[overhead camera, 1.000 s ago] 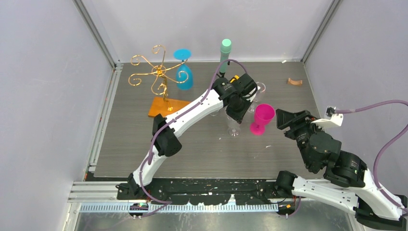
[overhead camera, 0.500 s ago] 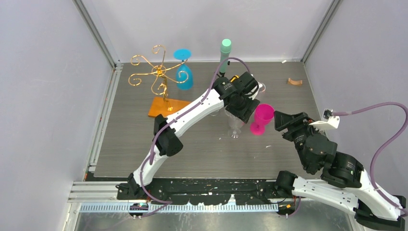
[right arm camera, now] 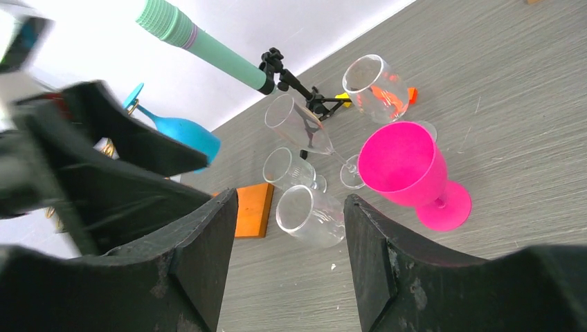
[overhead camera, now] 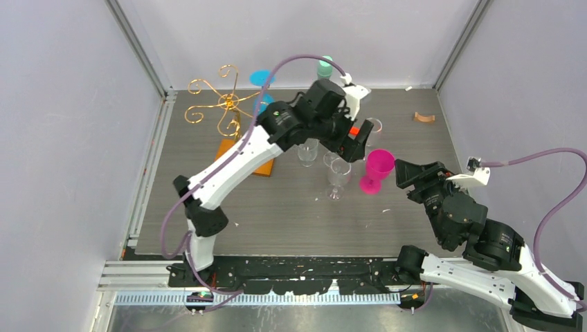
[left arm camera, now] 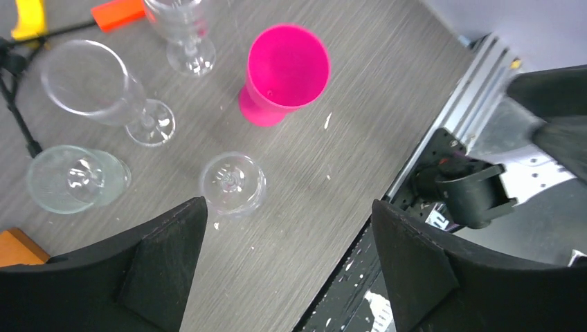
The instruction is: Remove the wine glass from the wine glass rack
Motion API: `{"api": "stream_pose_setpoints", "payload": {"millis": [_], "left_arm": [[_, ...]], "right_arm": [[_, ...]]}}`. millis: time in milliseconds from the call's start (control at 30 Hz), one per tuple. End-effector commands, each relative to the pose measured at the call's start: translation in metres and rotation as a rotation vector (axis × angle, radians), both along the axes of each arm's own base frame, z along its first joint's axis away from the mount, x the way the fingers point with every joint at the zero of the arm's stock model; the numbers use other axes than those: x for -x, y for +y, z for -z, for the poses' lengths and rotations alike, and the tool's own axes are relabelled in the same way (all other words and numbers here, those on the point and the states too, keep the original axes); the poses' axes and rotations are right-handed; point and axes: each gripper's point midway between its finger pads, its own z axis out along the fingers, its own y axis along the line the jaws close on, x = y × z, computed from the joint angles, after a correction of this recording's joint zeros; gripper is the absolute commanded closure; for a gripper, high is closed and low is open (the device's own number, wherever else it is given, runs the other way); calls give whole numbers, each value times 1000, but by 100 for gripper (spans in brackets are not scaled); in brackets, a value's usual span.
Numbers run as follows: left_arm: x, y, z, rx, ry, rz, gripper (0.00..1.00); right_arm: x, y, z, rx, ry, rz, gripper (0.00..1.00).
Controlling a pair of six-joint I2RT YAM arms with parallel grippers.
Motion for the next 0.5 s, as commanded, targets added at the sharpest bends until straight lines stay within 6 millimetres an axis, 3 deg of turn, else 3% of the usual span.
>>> {"api": "stream_pose_setpoints", "payload": {"millis": [0,100,267,400,467], "left_arm": [[-2,17,-65,149,-140,14,7],[-16,40,-84,173,-204,-52,1],[-62,101,-114,263,-215,-280,0],[-100,150,-127,333,-184,-471,9],[-120,173,-128,372,-148,-579,18]], "right_arm": [[-1,0,-10,-57,-14,18,37],[-3,4,-9,-44,-7,10,37],[-6,17,-8,-17,12,-17,37],[-9,31,-10,24,30,-51,37],[-11,39,-11,46,40,-65,37]]}}
